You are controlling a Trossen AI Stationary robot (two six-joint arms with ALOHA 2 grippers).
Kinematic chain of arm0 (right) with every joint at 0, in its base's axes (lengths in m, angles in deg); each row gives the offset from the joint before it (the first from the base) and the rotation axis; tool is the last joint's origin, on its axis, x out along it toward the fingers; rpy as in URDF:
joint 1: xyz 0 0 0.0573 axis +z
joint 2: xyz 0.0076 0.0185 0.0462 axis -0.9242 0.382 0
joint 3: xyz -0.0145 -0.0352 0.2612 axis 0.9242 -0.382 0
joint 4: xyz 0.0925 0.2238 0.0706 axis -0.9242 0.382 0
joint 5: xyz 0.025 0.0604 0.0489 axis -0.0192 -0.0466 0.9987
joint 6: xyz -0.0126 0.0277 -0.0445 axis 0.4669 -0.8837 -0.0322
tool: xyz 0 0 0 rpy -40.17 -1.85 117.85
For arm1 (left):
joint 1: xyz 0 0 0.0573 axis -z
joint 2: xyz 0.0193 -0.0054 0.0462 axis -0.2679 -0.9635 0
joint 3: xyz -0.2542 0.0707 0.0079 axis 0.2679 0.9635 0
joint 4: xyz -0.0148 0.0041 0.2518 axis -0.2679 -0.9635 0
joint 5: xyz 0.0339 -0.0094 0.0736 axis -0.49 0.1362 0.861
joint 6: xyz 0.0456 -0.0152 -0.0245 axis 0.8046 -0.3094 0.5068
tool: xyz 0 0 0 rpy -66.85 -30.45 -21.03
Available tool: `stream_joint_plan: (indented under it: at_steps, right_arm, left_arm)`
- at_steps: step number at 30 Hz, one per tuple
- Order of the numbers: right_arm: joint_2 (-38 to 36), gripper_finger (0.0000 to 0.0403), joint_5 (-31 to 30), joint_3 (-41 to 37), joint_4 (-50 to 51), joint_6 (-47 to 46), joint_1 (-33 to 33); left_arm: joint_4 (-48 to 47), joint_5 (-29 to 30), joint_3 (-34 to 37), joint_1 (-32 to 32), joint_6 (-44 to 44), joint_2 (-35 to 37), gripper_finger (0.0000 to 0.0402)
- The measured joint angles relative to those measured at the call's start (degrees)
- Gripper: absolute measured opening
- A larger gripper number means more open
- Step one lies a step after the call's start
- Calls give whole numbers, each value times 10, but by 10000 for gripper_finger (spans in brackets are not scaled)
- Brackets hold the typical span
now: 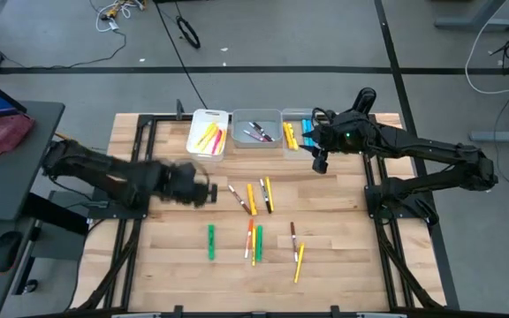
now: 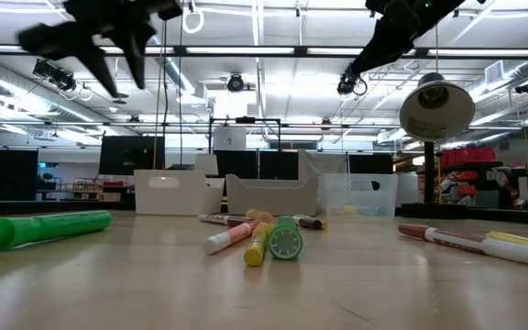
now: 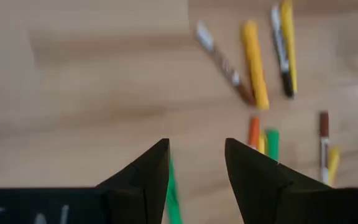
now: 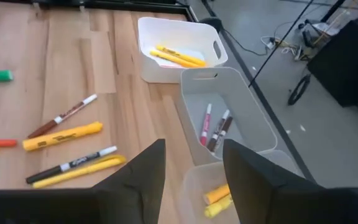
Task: Pick & Place Markers
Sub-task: Put the green highlighter pen into the transparent bin
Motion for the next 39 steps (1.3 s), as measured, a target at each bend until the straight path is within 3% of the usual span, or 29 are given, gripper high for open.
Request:
stream_joint_plan:
  at_steps: [3,9,14,18,26,34,39]
  right_arm:
    - [0,162,0,0,1,11,-9]
    - [0,162,0,0,4,8,-25]
    - [0,162,0,0,1,-9,-29]
    - [0,162,0,0,1,-20,-29]
    - [0,162,-1,0,5,-29,-29]
    - [0,162,-1,0,31,-26,-29]
    - [0,162,-1,0,62,-5,-29]
  left_arm:
    - [29,-14,34,63,-99,-10,172]
    - [199,-33,108,136,-217,-50,233]
    - [259,-99,130,143,-230,-126,264]
    - [300,-94,129,141,-231,-187,261]
    - [313,-113,121,119,-232,-247,201]
    - [276,-112,122,72,-174,-245,62]
    - [277,-92,124,45,-147,-234,58]
